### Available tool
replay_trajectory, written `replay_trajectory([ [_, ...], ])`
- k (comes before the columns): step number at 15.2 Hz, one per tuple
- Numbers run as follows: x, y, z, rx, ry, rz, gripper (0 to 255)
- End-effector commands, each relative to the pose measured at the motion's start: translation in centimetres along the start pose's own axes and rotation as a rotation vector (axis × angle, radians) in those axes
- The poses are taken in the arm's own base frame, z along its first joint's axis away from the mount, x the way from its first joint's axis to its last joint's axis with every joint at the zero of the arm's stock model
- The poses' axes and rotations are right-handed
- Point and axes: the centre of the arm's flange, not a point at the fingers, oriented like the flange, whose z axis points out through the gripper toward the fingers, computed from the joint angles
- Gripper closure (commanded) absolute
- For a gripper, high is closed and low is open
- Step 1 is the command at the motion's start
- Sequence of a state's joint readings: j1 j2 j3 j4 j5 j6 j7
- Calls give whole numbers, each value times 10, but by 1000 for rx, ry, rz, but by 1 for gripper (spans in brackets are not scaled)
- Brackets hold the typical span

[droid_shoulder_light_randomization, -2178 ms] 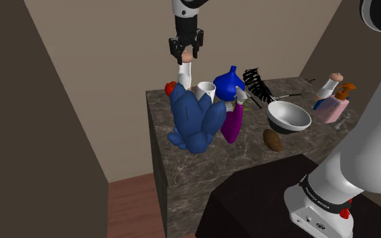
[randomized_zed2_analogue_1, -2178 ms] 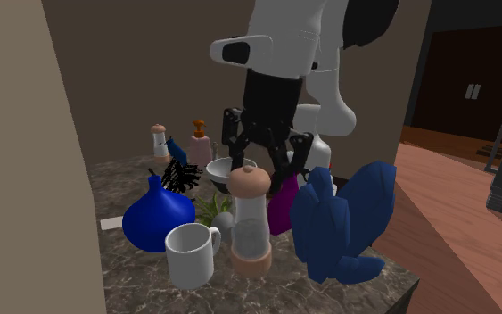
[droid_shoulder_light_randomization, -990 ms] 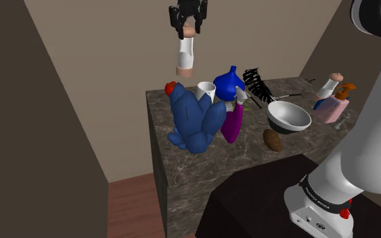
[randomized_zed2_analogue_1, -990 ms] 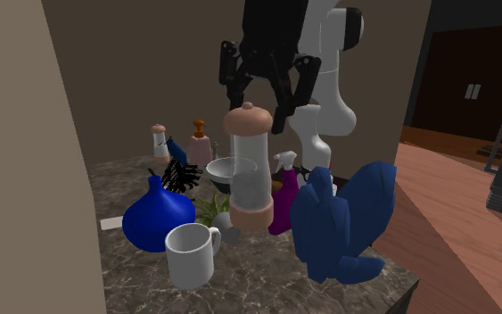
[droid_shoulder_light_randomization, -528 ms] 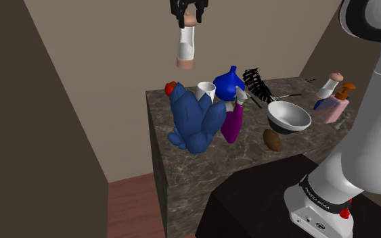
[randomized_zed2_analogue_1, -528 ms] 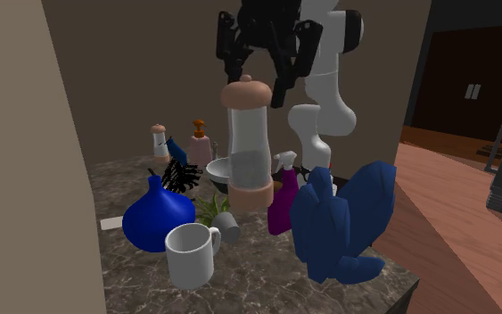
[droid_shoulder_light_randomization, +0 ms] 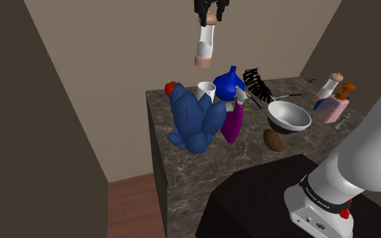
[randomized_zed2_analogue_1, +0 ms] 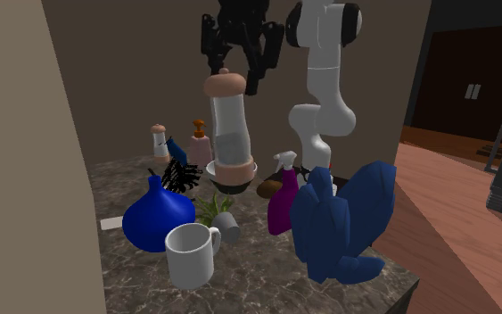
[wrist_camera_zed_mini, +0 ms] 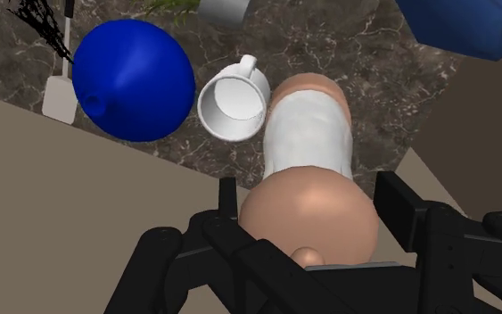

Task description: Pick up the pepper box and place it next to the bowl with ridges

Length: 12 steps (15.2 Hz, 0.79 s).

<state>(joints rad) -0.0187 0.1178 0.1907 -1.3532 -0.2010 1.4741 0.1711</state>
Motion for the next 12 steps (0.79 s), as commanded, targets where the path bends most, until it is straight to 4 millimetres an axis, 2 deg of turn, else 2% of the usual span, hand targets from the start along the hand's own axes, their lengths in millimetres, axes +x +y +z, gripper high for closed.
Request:
replay_trajectory([
  [1,-14,26,3,0,0,-1,255],
  [12,-80,154,22,0,0,-1,255],
])
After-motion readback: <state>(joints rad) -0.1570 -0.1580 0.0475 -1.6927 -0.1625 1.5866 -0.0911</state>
